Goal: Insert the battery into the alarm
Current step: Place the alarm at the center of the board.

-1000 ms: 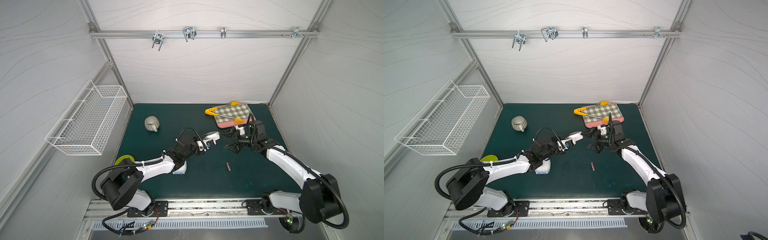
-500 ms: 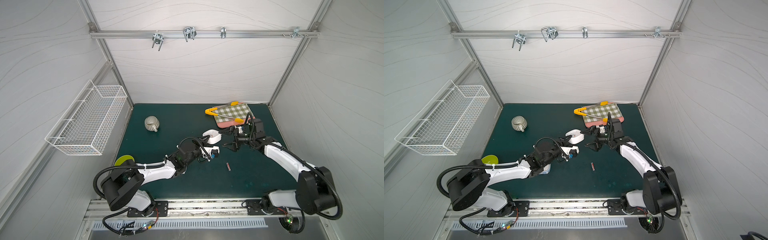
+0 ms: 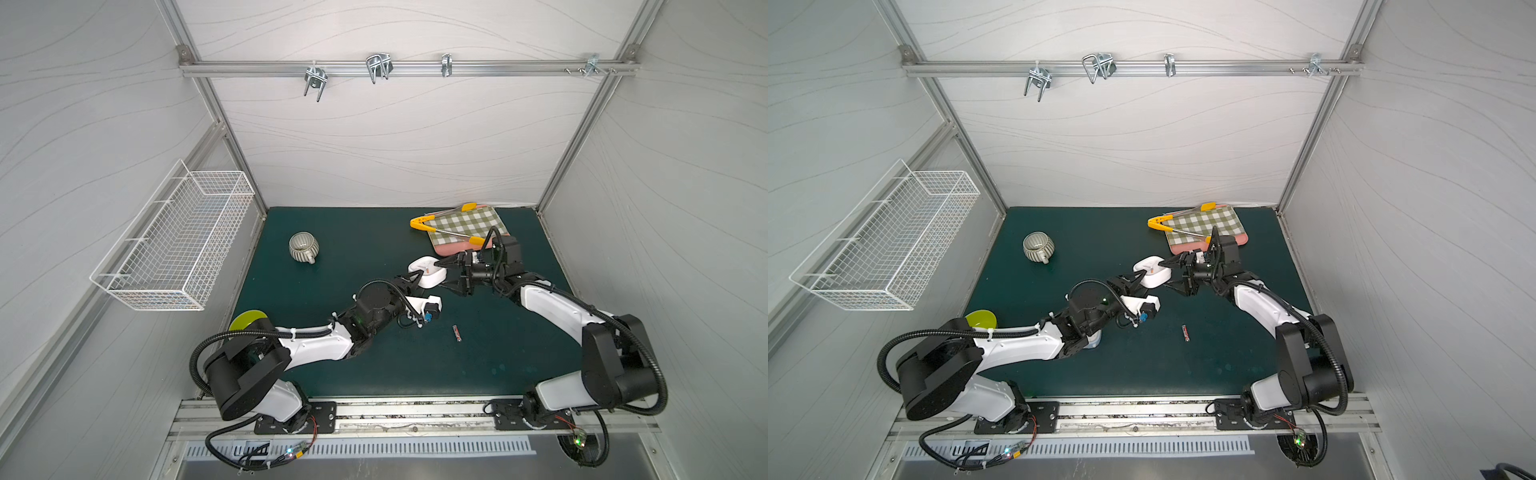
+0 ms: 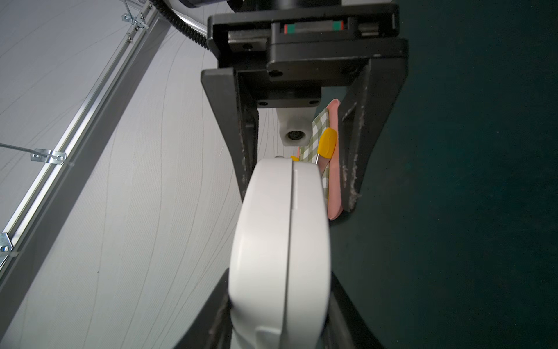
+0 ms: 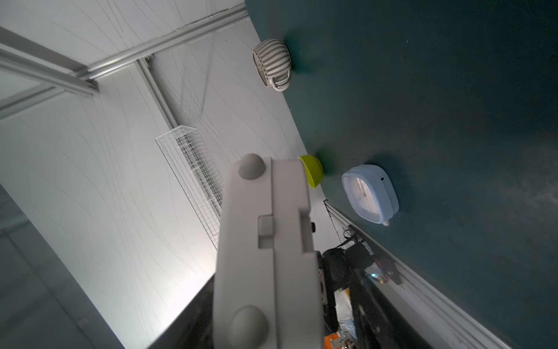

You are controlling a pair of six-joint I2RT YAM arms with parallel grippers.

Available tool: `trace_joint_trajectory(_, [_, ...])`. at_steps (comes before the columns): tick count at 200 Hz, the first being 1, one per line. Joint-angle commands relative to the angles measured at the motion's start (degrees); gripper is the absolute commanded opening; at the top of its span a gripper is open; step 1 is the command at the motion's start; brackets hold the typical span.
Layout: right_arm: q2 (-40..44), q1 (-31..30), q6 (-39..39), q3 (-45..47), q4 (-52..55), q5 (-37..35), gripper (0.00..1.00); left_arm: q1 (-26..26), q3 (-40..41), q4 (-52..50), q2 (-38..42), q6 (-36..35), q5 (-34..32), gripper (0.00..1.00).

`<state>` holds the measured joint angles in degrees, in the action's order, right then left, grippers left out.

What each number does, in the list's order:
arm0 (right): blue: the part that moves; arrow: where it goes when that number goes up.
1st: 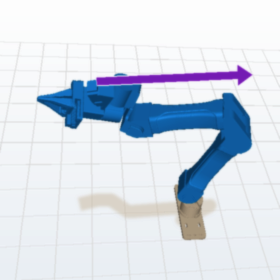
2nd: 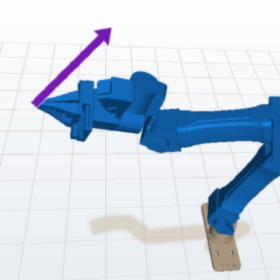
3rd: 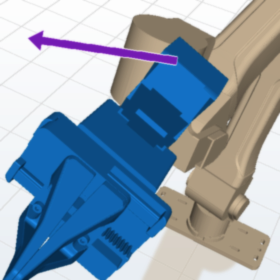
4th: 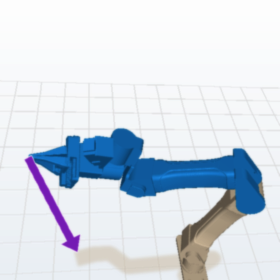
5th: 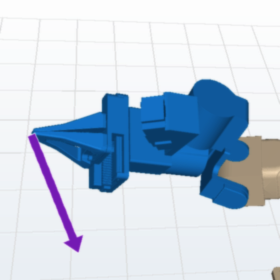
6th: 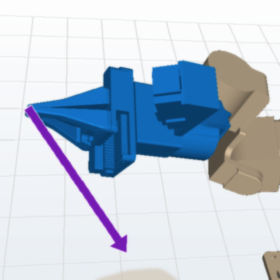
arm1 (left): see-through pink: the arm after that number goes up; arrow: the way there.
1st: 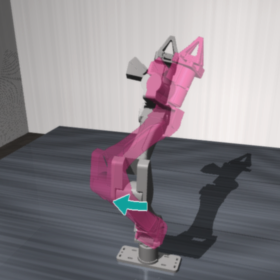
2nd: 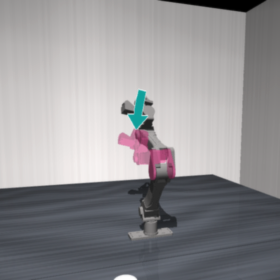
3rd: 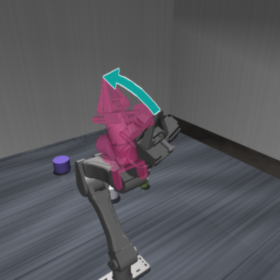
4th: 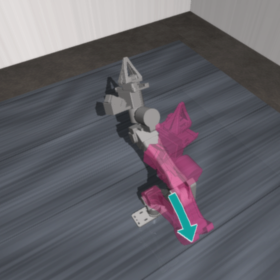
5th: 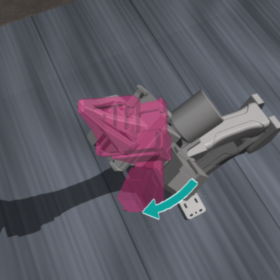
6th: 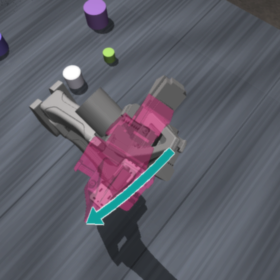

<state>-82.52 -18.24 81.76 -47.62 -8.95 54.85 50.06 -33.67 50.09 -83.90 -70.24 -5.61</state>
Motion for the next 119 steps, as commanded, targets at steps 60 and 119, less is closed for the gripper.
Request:
trace_joint_trajectory(60, [0.9,0.5,1.5,0.8,-1.9,1.1,0.36,0.7,-0.9,6.7,-1.4,-2.6,-1.8,0.40])
trace_joint_trajectory(119, [-0.5,0.8,-8.9,-3.5,6.1,-3.8,0.40,2.9,1.0,5.6,1.1,13.7,-9.8,0.94])
